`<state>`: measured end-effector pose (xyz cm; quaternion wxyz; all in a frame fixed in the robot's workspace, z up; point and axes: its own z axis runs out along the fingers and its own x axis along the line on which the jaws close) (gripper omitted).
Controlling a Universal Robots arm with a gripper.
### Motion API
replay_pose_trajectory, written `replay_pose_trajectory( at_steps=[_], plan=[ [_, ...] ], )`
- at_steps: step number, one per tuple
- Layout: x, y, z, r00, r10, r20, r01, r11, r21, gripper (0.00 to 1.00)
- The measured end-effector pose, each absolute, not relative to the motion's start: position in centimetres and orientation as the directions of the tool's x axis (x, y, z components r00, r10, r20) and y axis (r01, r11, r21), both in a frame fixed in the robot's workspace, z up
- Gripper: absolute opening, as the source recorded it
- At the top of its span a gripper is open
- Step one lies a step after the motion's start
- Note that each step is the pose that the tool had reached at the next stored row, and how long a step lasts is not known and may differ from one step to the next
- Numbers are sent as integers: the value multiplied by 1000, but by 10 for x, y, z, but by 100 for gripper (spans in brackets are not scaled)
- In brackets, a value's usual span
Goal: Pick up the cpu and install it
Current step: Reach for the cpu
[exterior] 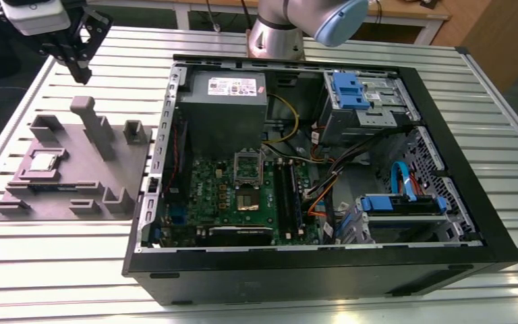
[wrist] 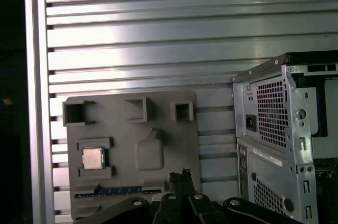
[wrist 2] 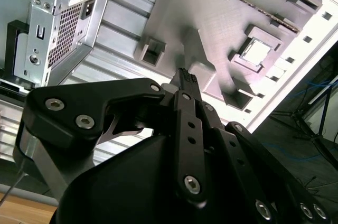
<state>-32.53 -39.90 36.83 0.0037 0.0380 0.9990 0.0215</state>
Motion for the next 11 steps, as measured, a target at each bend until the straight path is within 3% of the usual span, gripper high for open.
replay_pose_trajectory(
  at_steps=[11],
  plan=[
    [-329, -399, 368, -997, 76, -6, 76, 996, 43, 10]
  ],
)
